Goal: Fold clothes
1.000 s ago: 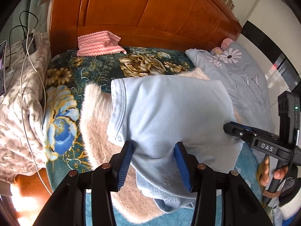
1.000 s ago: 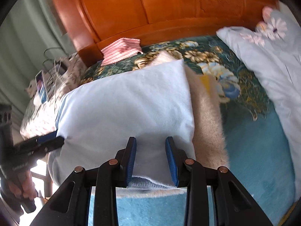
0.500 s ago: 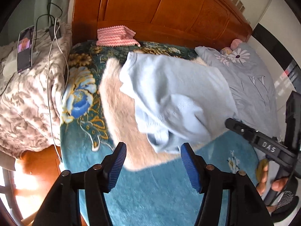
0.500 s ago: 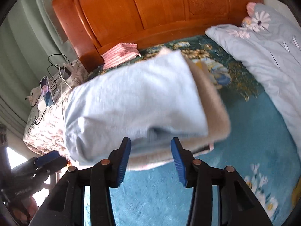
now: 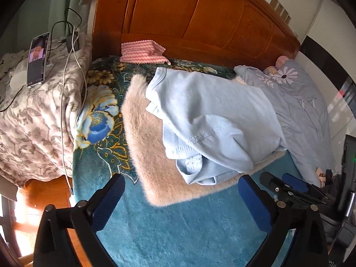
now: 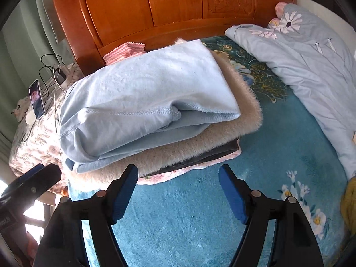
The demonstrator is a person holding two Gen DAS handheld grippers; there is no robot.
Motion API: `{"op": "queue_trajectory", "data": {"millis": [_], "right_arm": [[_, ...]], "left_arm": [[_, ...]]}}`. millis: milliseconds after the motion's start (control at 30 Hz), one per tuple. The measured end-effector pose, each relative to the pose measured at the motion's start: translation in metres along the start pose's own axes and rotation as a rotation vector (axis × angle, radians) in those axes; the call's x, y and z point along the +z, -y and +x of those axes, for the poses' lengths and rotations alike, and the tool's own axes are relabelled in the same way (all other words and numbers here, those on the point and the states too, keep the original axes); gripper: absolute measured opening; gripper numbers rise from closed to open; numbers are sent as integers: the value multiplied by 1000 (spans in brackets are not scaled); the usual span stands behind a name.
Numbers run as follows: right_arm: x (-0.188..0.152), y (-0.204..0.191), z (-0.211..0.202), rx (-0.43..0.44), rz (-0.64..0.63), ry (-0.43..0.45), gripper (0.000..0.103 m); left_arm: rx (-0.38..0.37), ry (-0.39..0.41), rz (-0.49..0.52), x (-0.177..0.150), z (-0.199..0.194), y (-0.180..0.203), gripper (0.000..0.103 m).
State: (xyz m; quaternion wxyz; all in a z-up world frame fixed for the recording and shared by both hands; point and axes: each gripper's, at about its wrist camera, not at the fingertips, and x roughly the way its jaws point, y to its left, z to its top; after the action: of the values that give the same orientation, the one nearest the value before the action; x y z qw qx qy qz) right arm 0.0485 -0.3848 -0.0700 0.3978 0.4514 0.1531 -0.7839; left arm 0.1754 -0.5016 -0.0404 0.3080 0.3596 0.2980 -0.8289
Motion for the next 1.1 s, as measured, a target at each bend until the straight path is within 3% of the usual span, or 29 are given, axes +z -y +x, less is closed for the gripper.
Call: {"op": "queue_trajectory", "data": {"millis": [67,467,800,1100], "right_arm": [[-1,0,1,-9,5,5,95],[-4,-4,-6,-56,10,13,95],[-1,-14,-8,-74,-35,7,95],[0,-14,-5,-84,-44,-11,96]], "left_arm": [[43,2,24,-1,1,3,103],[194,-9,112,-13,9,16,103],[152,-45,-19,-15,17,-2,103],[156,-88,-9,-17,27,-3,103]]}}
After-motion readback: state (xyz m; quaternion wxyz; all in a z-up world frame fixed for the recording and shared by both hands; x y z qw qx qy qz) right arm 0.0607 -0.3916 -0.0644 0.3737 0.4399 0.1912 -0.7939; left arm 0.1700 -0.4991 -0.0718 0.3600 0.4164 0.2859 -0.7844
